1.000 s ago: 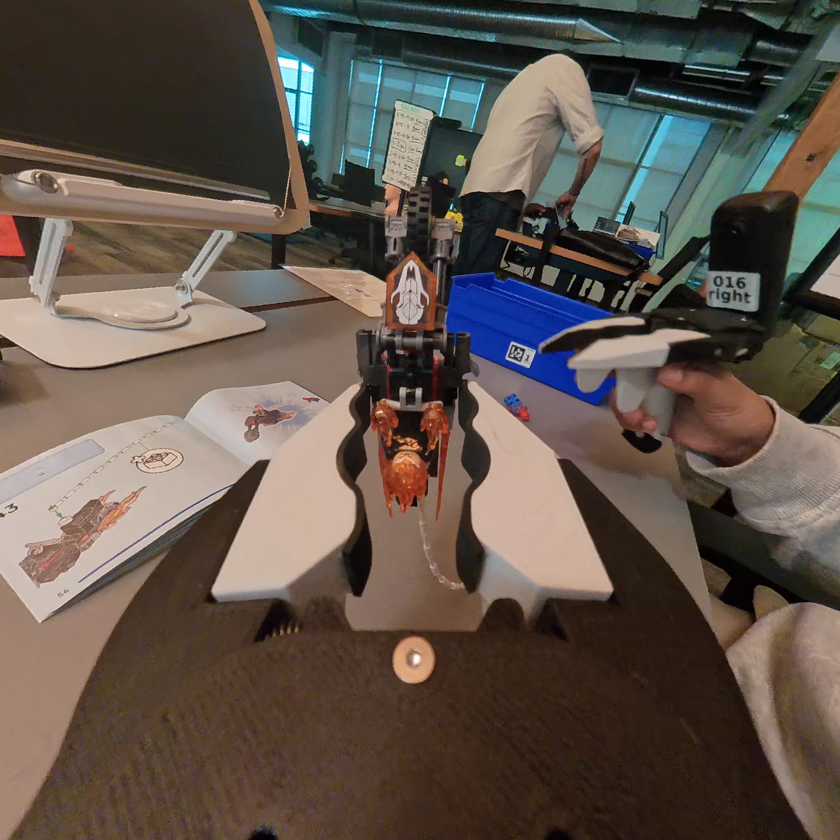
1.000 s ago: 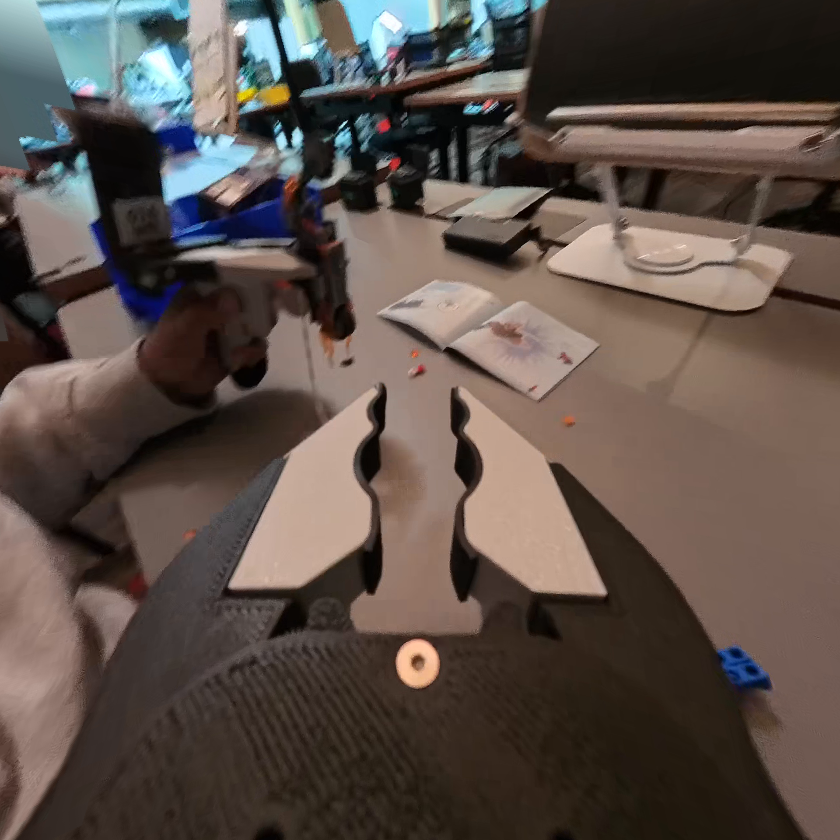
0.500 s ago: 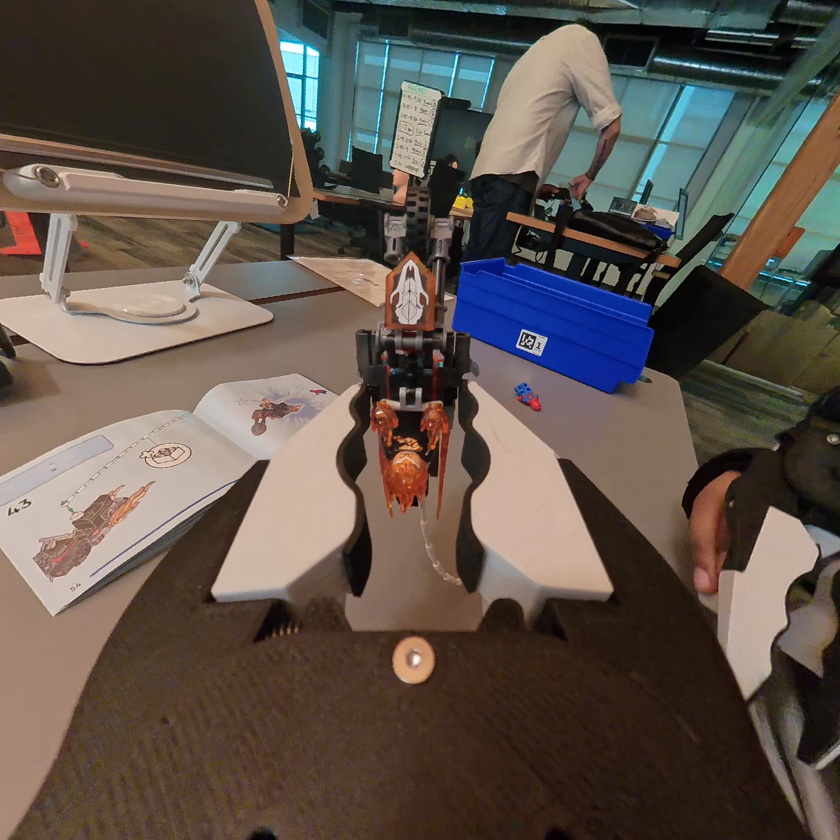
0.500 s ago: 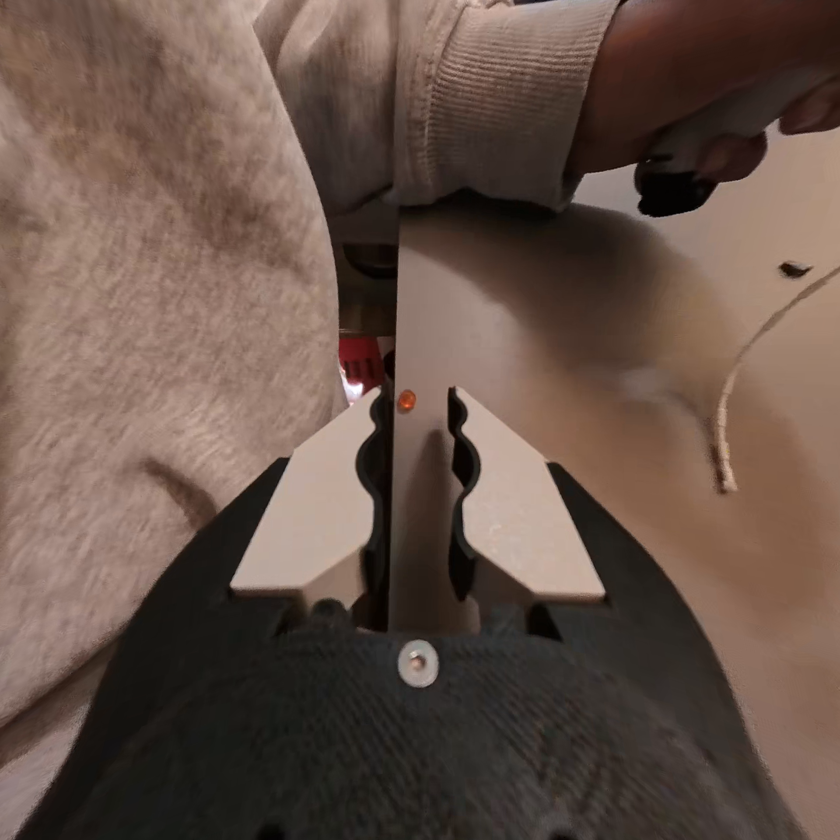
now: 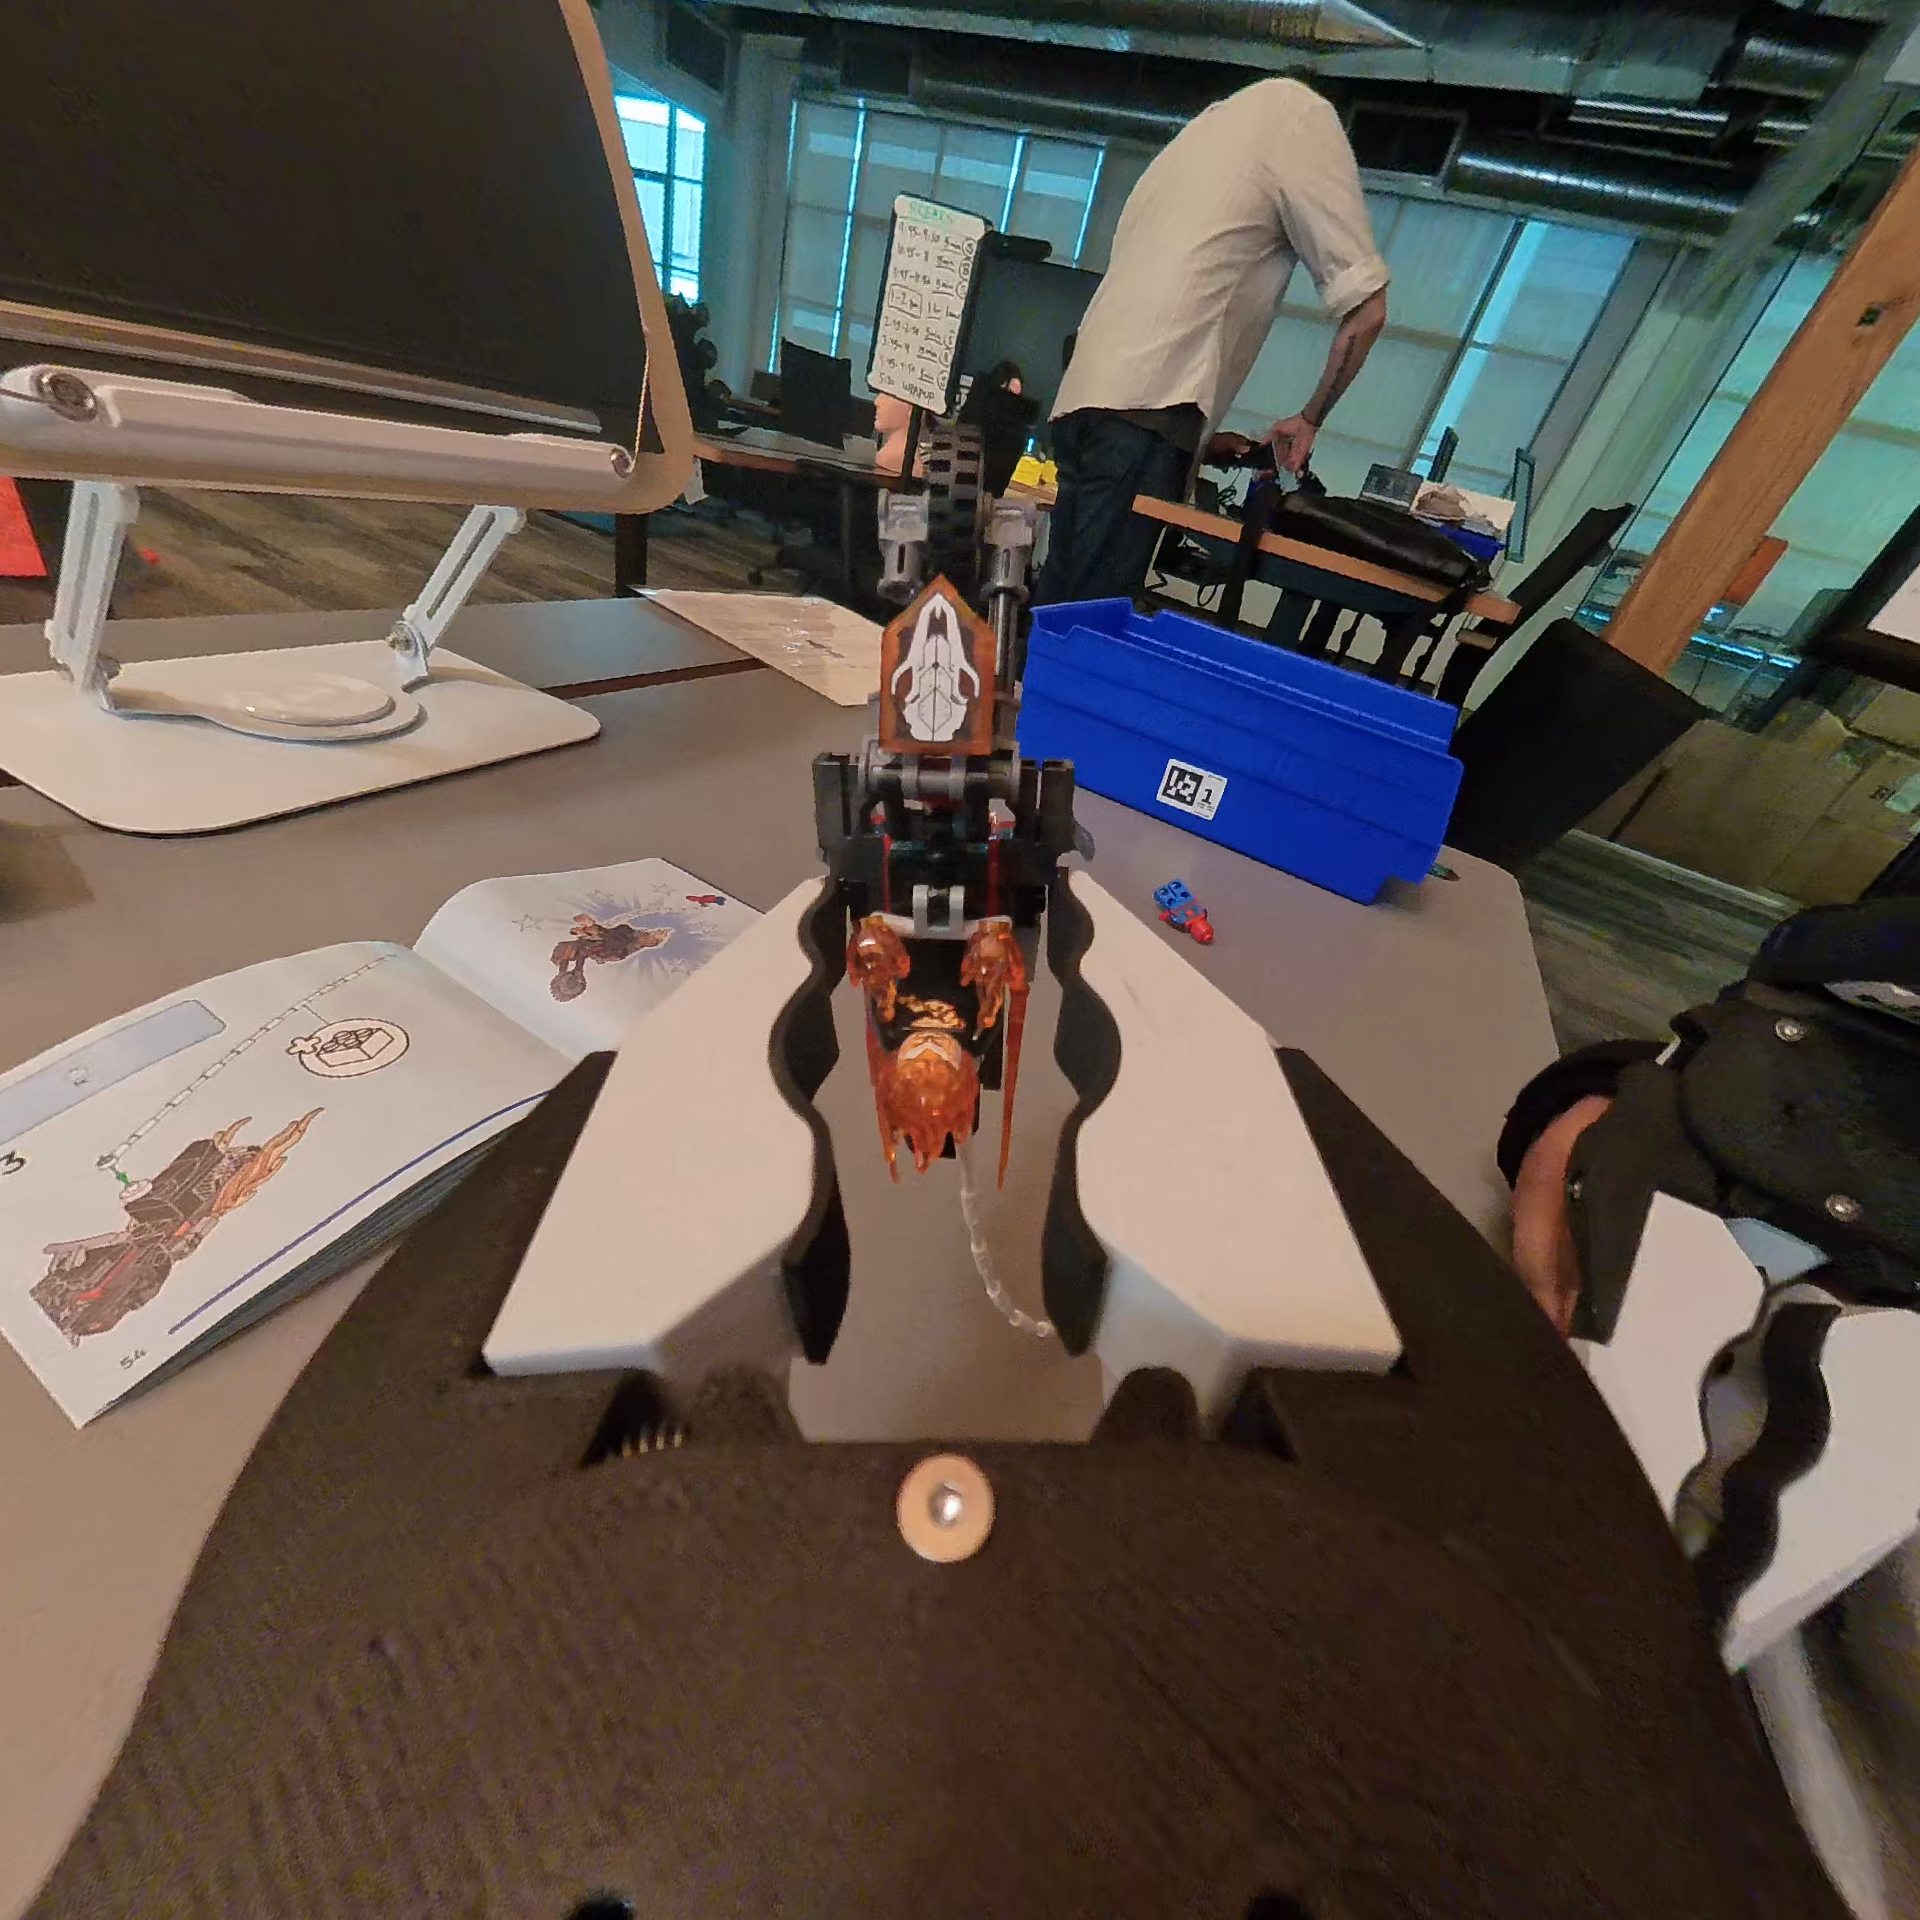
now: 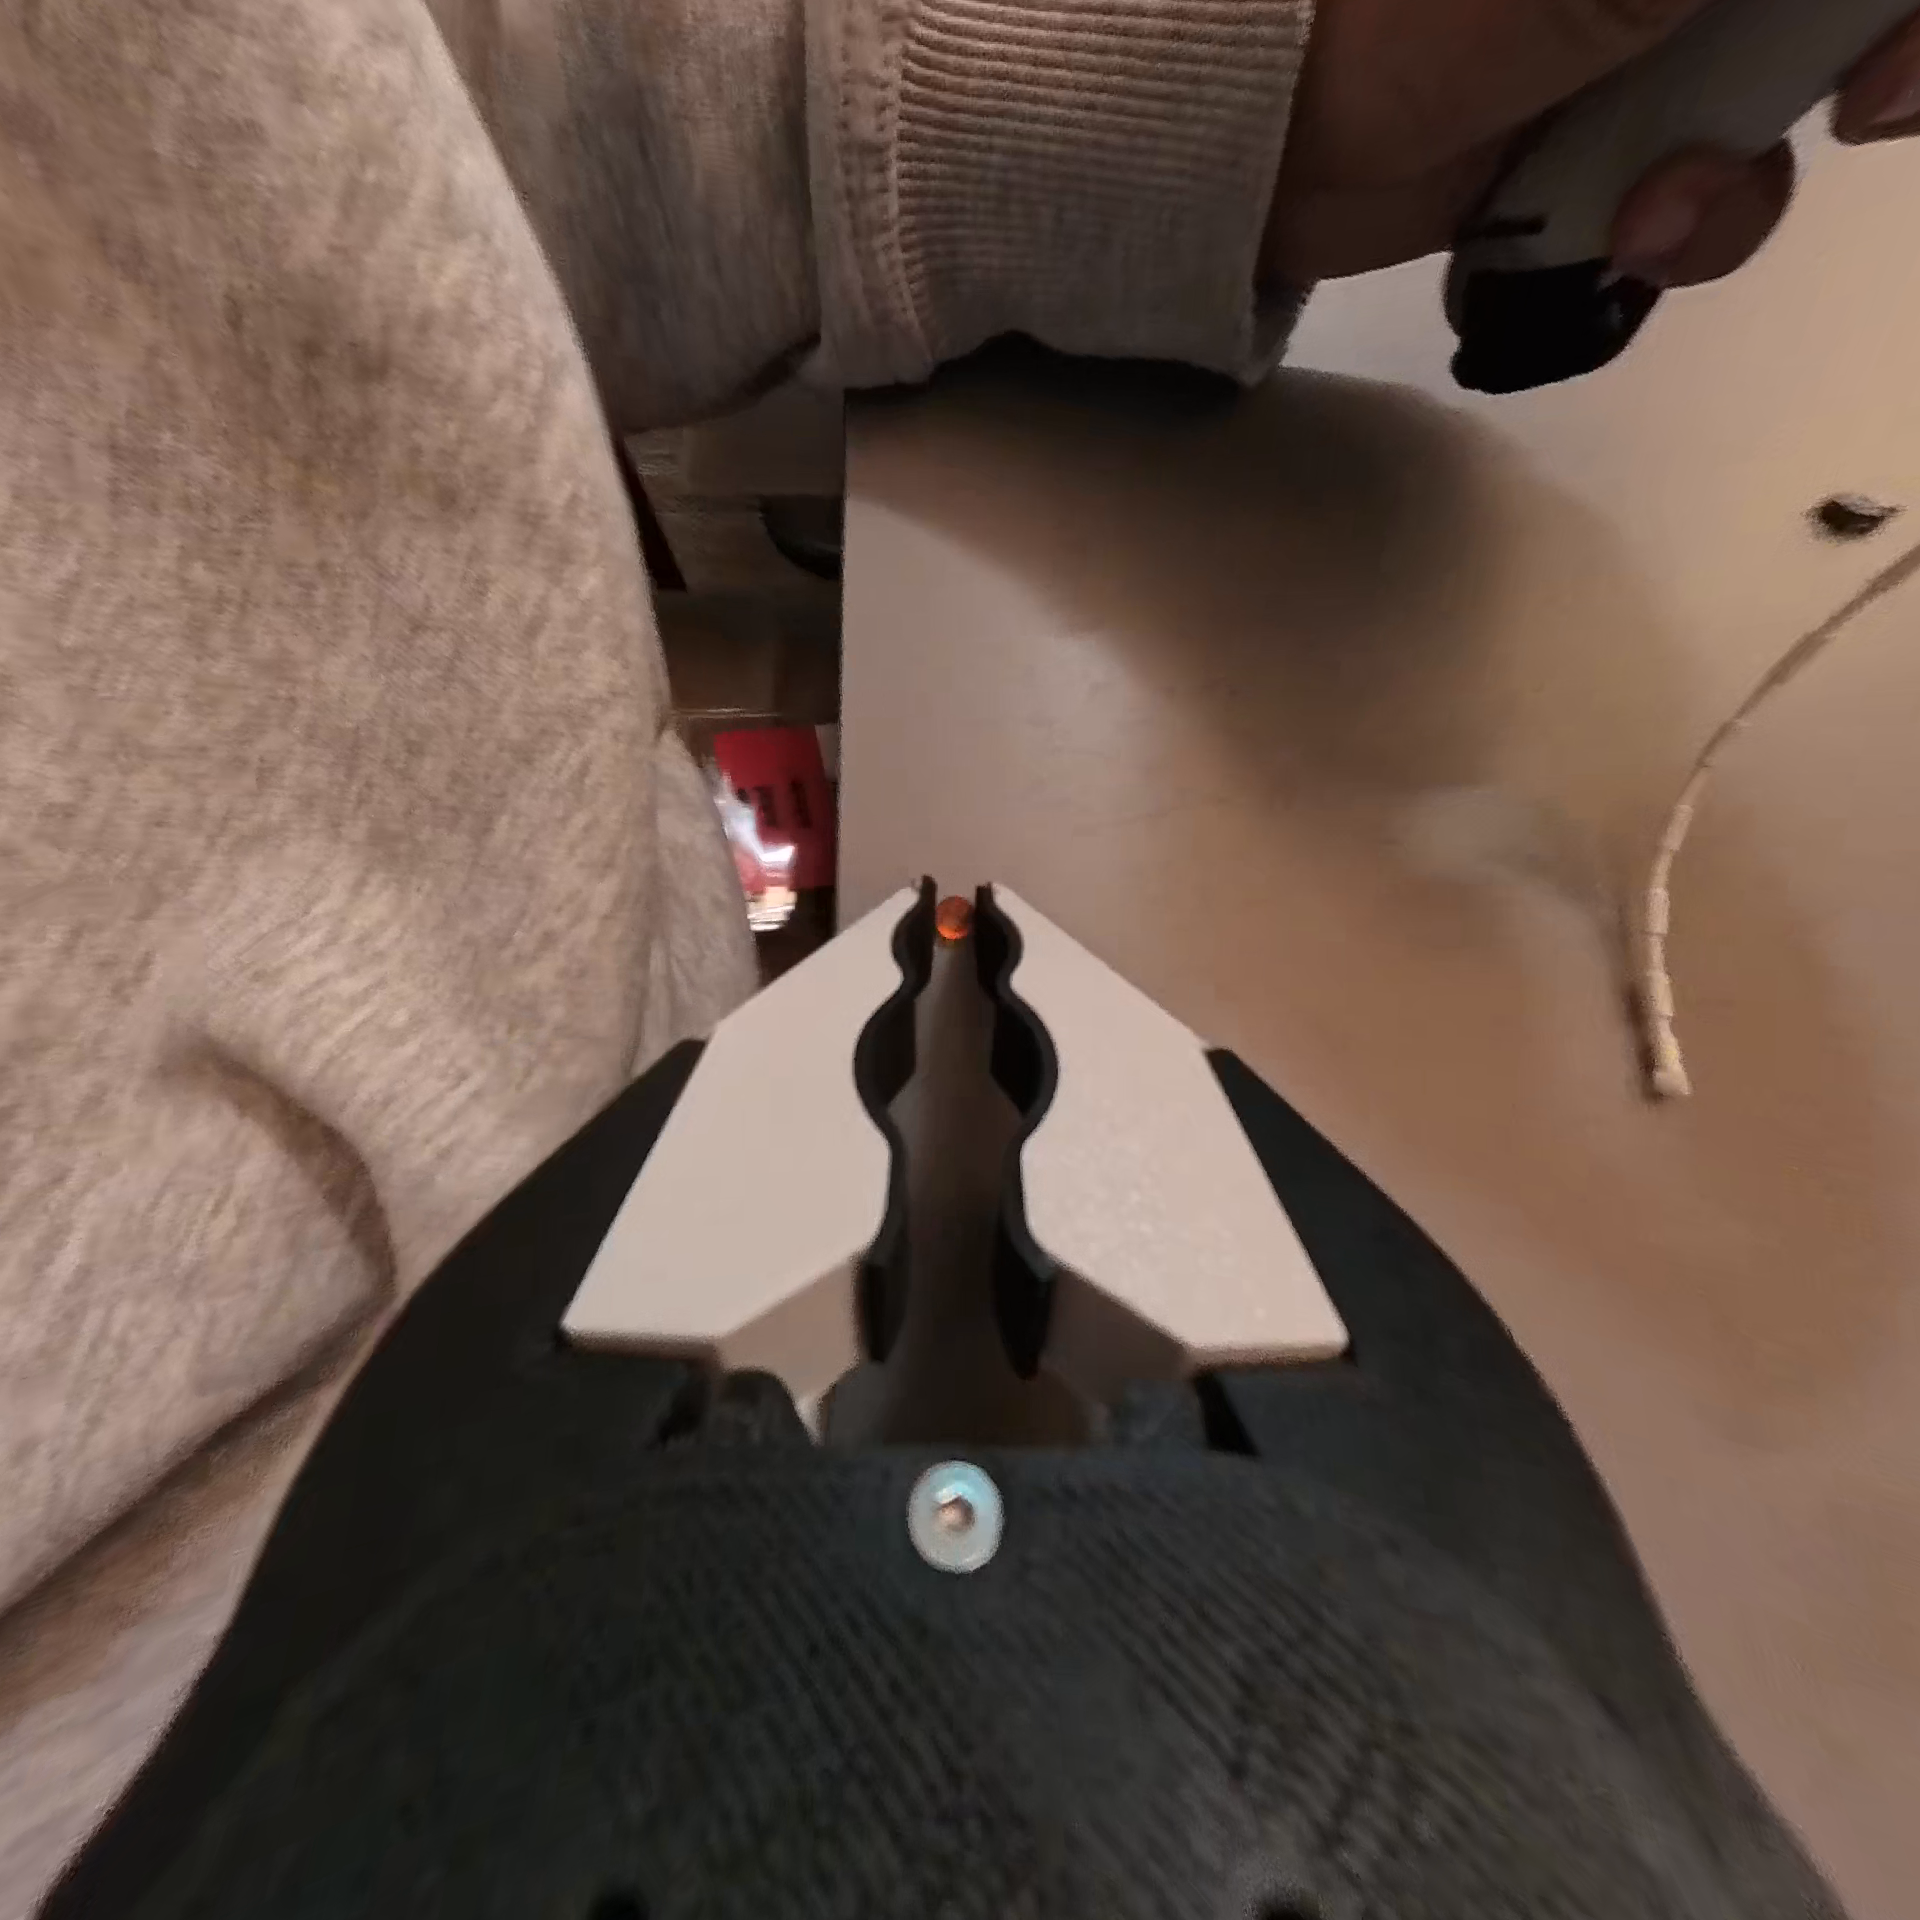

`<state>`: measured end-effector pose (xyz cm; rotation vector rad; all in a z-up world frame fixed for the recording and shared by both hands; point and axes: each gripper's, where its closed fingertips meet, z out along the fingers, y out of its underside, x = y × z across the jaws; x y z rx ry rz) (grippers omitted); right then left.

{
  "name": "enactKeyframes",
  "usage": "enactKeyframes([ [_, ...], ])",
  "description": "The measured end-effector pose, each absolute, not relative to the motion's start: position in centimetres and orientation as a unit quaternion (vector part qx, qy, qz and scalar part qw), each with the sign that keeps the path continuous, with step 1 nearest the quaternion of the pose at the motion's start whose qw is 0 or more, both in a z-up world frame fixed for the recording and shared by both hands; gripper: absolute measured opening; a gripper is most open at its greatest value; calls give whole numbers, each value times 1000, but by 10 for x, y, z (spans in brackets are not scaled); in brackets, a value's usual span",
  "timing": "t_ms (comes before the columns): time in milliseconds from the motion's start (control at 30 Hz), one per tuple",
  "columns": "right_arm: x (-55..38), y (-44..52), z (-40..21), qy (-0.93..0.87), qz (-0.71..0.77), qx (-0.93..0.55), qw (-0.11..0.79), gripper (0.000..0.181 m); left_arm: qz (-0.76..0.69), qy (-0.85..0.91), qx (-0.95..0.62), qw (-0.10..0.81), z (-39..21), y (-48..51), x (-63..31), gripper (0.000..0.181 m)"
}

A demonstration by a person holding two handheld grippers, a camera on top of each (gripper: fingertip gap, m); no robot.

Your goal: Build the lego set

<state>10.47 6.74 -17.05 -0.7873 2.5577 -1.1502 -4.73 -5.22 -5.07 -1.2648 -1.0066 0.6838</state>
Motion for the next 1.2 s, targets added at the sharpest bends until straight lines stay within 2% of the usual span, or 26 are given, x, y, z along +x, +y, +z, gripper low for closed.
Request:
enactKeyframes([
  [100, 80, 56, -162, 877, -418, -229, 61, 5, 297, -439, -557, 639, -51, -51, -47, 37],
  [200, 41, 41, -128, 858, -485, -169, -13, 5, 289, -423, -567, 646, -50, -42, -46, 37],
  [300, 10, 34, -91, 833, -544, -94, -17, 5, 293, -407, -591, 632, -53, -33, -45, 37],
  [367, -4, 36, -105, 860, -507, -51, 7, 5, 301, -406, -601, 619, -56, -31, -47, 37],
  [467, -23, 51, -152, 914, -405, -23, -10, 5, 300, -408, -597, 622, -55, -32, -46, 38],
  [533, -27, 54, -163, 916, -400, -21, -22, 5, 295, -410, -589, 631, -53, -34, -46, 37],
  [667, -33, 56, -170, 913, -406, -10, -32, 19, 293, -411, -587, 633, -53, -35, -46, 37],
  [867, -39, 68, -168, 907, -419, 11, -24, 23, 290, -411, -591, 631, -55, -33, -46, 37],
  [1200, -33, 54, -171, 910, -414, 4, -14, 16, 288, -412, -591, 631, -56, -33, -47, 37],
])
